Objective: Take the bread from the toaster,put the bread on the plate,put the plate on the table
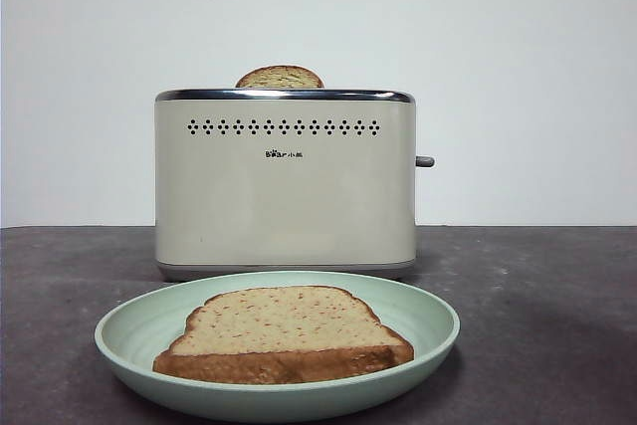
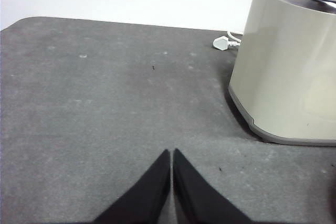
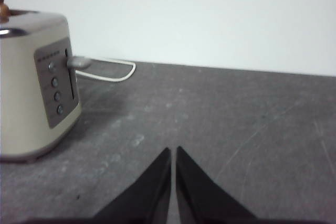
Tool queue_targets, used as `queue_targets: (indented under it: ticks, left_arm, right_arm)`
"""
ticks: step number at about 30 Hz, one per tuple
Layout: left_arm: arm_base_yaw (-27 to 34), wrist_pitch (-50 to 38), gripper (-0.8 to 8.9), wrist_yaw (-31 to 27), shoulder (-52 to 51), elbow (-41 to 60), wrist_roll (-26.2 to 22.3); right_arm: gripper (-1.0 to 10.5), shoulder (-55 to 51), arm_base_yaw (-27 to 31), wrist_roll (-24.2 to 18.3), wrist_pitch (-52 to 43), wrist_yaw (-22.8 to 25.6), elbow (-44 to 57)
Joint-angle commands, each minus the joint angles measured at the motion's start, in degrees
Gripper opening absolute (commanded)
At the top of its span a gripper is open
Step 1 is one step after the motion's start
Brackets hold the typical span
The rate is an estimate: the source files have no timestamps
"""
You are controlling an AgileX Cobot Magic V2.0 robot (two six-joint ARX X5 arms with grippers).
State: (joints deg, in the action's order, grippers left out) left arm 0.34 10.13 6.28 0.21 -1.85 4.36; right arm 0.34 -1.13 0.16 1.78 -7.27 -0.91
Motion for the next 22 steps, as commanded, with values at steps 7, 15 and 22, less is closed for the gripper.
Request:
queue_targets:
  ticks: [7, 15, 22]
  left_arm:
    - [0.07, 0.59, 0.08, 0.13, -0.02, 1.16, 0.44]
    - [0.07, 0.59, 0.08, 0.13, -0.02, 1.16, 0.44]
    - [0.07, 0.59, 0.08, 0.13, -0.02, 1.16, 0.44]
  right_arm:
    - [0.0, -0.13, 0.02, 0.92, 7.87, 0.35, 0.31]
    - [0.0, -0.13, 0.02, 0.90, 6.84, 0.26, 0.26]
    - [0.0, -0.13, 0.02, 0.90, 6.84, 0.26, 0.26]
